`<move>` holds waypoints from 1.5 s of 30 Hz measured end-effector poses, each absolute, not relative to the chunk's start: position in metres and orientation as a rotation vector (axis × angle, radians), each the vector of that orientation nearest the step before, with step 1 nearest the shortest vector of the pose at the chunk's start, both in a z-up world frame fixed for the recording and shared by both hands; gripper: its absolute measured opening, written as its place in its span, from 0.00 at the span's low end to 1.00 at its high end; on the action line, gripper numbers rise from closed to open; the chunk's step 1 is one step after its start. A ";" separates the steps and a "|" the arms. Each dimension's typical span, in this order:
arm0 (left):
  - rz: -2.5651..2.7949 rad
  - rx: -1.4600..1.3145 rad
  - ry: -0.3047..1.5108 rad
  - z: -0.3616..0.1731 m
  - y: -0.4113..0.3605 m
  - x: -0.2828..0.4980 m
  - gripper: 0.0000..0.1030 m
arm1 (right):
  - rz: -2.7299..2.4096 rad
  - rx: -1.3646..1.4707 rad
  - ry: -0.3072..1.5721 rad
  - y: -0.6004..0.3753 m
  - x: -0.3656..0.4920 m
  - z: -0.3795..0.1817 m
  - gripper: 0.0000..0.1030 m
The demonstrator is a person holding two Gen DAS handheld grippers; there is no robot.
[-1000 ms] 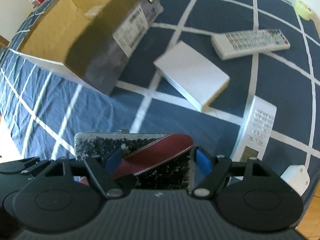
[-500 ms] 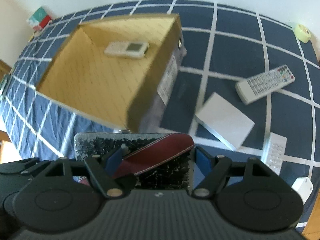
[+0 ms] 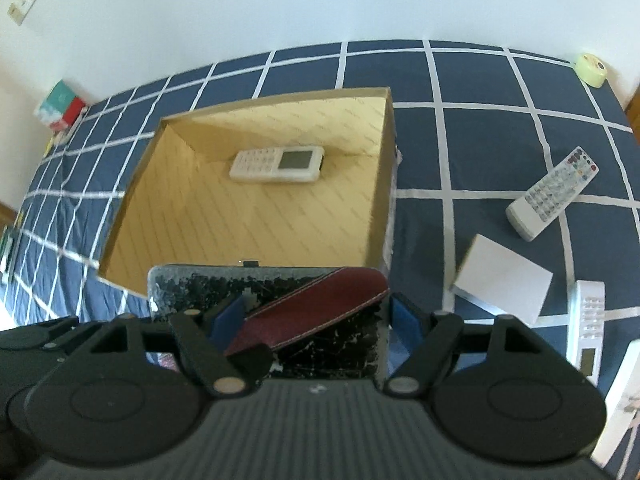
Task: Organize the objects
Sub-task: 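Lift the grey case with the right gripper and carry it toward the box, then lower the grey case into the box and open the right gripper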
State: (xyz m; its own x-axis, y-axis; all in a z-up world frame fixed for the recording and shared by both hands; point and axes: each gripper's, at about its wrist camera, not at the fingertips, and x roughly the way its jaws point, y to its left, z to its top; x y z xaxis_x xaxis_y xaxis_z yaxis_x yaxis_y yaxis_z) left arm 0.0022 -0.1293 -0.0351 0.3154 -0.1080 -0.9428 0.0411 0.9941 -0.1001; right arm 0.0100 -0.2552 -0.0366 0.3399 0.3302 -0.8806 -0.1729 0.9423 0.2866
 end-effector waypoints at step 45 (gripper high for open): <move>-0.187 -0.051 1.443 -0.141 -0.039 0.169 0.84 | 0.212 0.196 1.384 -0.164 0.162 -0.146 0.75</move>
